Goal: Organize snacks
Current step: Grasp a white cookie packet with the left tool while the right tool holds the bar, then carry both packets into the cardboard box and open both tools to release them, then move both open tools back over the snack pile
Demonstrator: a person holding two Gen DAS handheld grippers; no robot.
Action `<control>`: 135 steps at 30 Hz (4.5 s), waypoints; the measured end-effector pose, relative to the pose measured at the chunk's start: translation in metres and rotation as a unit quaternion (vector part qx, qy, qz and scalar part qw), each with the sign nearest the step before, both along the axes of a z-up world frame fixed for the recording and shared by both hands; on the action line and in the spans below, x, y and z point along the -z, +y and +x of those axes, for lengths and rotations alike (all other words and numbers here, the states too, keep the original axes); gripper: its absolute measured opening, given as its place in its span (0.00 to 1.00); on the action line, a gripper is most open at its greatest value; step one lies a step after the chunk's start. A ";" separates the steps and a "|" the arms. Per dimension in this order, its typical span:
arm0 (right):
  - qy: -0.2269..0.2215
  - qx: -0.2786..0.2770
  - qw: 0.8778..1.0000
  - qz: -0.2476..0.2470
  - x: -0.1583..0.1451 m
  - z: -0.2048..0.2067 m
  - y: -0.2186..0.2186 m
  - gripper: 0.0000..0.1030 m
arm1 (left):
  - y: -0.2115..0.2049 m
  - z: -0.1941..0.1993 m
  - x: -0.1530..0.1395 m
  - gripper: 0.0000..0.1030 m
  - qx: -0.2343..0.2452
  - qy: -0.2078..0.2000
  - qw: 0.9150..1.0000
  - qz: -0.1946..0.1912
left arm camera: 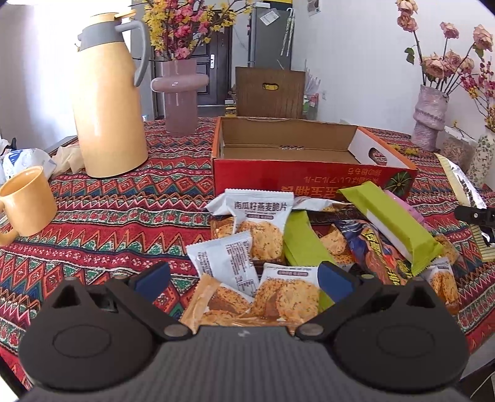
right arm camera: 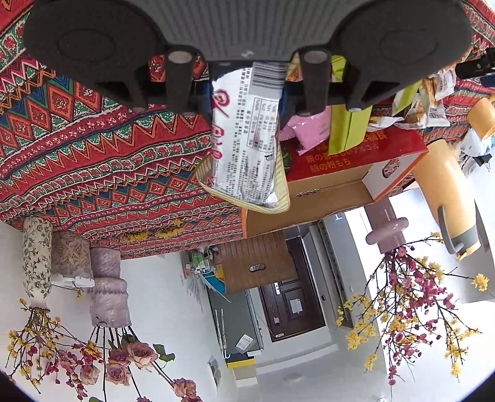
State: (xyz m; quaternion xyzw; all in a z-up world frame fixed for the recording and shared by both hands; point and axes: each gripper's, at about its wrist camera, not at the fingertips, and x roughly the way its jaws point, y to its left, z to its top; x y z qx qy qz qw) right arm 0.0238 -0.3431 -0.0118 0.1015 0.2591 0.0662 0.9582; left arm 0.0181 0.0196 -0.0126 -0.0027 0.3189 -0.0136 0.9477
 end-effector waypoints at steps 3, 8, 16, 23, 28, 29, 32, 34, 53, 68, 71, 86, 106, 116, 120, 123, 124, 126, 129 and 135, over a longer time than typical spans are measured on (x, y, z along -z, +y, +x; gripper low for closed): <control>-0.001 -0.001 1.000 0.001 0.000 -0.004 0.000 0.36 | -0.007 0.002 0.004 0.99 0.014 0.006 1.000 0.002; 0.001 -0.001 1.000 0.002 0.001 -0.007 -0.002 0.36 | -0.013 0.005 0.009 0.77 0.033 0.016 0.999 -0.002; 0.005 -0.007 1.000 0.005 0.005 -0.007 0.002 0.36 | -0.013 0.015 0.019 0.45 0.064 0.044 0.996 -0.033; 0.007 -0.009 1.000 0.004 0.006 -0.007 0.003 0.36 | -0.007 0.014 0.017 0.41 0.066 0.038 0.996 -0.049; 0.005 -0.010 1.000 0.003 0.005 -0.007 0.005 0.36 | -0.009 0.007 0.008 0.41 0.065 0.017 0.997 -0.040; 0.004 -0.011 1.000 0.002 0.004 -0.007 0.006 0.36 | -0.009 0.006 0.005 0.41 0.064 0.012 0.997 -0.038; -0.001 -0.013 1.000 0.000 0.001 -0.007 0.008 0.36 | -0.009 0.005 -0.002 0.41 0.060 -0.001 0.998 -0.034; -0.005 -0.015 1.000 -0.002 -0.001 -0.005 0.009 0.36 | -0.009 0.006 -0.007 0.41 0.057 -0.010 0.998 -0.031; -0.044 -0.040 0.998 -0.015 -0.025 0.043 0.027 0.36 | -0.011 0.054 -0.050 0.41 0.020 -0.076 0.997 -0.010; -0.064 -0.055 0.996 -0.039 -0.056 0.124 0.045 0.36 | -0.023 0.122 -0.074 0.41 0.001 -0.105 0.994 0.003; -0.057 -0.061 0.996 -0.043 -0.058 0.146 0.051 0.36 | -0.025 0.142 -0.076 0.41 -0.007 -0.102 0.995 0.004; 0.017 -0.084 0.987 -0.134 -0.031 0.231 0.100 0.36 | -0.025 0.238 -0.045 0.41 -0.063 -0.021 0.997 0.048; 0.029 -0.077 0.990 -0.118 -0.023 0.231 0.093 1.00 | -0.024 0.235 -0.041 0.98 -0.074 -0.028 0.996 0.046; -0.014 -0.070 0.992 -0.108 -0.044 0.197 0.084 1.00 | -0.026 0.205 -0.061 1.00 -0.060 -0.064 0.996 0.030; -0.035 -0.074 0.991 -0.110 -0.052 0.173 0.083 1.00 | -0.027 0.186 -0.068 1.00 -0.053 -0.079 0.995 0.027; -0.050 -0.079 0.990 -0.106 -0.059 0.154 0.082 1.00 | -0.026 0.172 -0.073 1.00 -0.045 -0.089 0.995 0.023; -0.054 -0.081 0.990 -0.104 -0.060 0.149 0.082 1.00 | -0.026 0.168 -0.075 1.00 -0.043 -0.092 0.995 0.021; -0.063 -0.085 0.989 -0.102 -0.064 0.137 0.082 1.00 | -0.026 0.157 -0.077 1.00 -0.039 -0.100 0.994 0.022; -0.074 -0.087 0.989 -0.098 -0.068 0.120 0.079 1.00 | -0.027 0.142 -0.078 1.00 -0.034 -0.110 0.993 0.024; -0.085 -0.090 0.988 -0.090 -0.069 0.089 0.071 1.00 | -0.026 0.115 -0.079 1.00 -0.028 -0.122 0.992 0.019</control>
